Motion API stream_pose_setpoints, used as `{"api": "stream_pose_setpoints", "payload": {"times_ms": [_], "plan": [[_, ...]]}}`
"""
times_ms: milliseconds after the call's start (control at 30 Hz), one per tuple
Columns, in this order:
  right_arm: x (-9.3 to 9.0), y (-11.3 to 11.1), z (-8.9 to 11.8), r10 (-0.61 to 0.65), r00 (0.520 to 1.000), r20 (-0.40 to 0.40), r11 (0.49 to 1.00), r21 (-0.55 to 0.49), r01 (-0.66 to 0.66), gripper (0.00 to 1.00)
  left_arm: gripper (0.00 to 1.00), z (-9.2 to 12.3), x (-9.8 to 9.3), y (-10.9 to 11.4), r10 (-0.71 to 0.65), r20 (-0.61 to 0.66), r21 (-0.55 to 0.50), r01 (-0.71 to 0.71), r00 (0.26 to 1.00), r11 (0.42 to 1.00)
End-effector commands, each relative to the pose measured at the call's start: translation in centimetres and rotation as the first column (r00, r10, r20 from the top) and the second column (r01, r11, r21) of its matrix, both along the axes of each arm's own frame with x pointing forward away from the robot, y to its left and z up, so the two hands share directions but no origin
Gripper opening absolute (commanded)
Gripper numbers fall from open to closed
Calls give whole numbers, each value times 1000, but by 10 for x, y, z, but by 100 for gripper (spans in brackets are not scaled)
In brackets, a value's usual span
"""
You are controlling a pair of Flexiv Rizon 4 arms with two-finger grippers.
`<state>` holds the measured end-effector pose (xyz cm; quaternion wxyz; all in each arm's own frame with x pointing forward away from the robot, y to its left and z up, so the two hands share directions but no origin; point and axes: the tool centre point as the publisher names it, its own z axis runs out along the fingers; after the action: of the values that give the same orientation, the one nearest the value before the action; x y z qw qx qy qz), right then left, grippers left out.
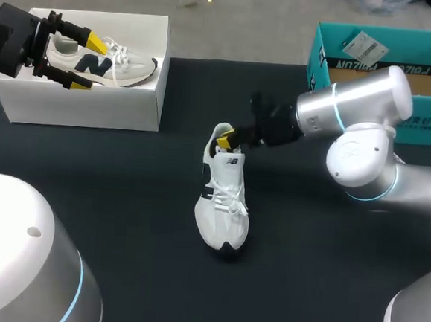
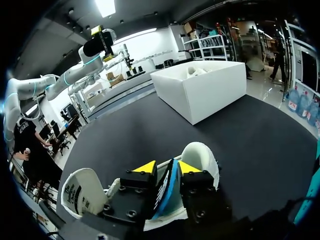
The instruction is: Take the shoe out of the shoebox, open the shoe tongue, remove and reinsert the insole, then place the shoe into the shoebox
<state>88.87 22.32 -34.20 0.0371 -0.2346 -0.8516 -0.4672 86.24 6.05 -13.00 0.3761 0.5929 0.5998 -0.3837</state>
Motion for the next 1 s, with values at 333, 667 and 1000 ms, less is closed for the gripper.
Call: {"api": "stream_pose_setpoints", "payload": {"times_ms": [333,667,1000], "plan": [[-14,-18,24,-42,999,20,999,-27,42,100,100,1,0,0,0,0,4,0,1000,1000],[-7,-20,42,-230,973,28,933,-280,228,0,100,1,0,0,0,0,4,0,1000,1000],[-7,-20,42,-230,973,28,933,-280,228,0,100,1,0,0,0,0,4,0,1000,1000]]}}
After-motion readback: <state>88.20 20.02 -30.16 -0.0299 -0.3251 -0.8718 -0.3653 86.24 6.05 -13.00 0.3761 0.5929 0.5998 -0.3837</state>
